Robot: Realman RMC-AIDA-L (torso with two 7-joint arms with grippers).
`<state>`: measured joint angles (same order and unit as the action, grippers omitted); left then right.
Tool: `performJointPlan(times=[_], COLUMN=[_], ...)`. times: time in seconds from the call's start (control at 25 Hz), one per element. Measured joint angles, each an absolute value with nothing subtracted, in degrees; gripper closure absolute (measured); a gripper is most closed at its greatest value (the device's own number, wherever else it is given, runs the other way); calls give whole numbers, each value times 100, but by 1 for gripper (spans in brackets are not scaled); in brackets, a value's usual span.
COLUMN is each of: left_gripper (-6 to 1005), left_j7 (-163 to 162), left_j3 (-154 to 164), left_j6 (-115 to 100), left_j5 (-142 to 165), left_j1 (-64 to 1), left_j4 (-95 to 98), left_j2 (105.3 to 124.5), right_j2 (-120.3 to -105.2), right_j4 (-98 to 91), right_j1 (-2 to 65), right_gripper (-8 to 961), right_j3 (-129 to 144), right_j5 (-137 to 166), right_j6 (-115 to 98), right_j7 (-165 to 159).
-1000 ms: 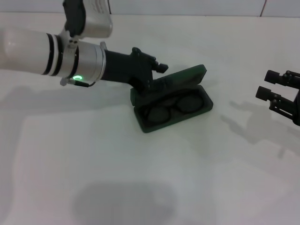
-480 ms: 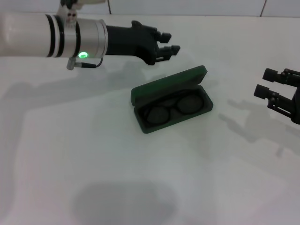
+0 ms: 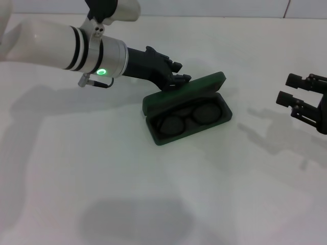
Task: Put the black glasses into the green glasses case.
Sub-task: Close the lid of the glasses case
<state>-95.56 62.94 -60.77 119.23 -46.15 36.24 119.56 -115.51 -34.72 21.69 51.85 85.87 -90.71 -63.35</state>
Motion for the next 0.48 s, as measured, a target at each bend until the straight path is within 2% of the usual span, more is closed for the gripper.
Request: performJointPlan(times=[0.48], left_gripper=[617], left_j7=[-9158], left_j3=[7142], left_j6=[-6125], left_j5=[11866], left_j1=[-4313], left_j4=[3693], left_j2=[11998], right_j2=[-11539], right_j4=[-3471], right_j1=[2179], right_gripper=[491], right_j3=[5185], right_j5=[8591], right_j6=[-9064], right_j7=[-6327])
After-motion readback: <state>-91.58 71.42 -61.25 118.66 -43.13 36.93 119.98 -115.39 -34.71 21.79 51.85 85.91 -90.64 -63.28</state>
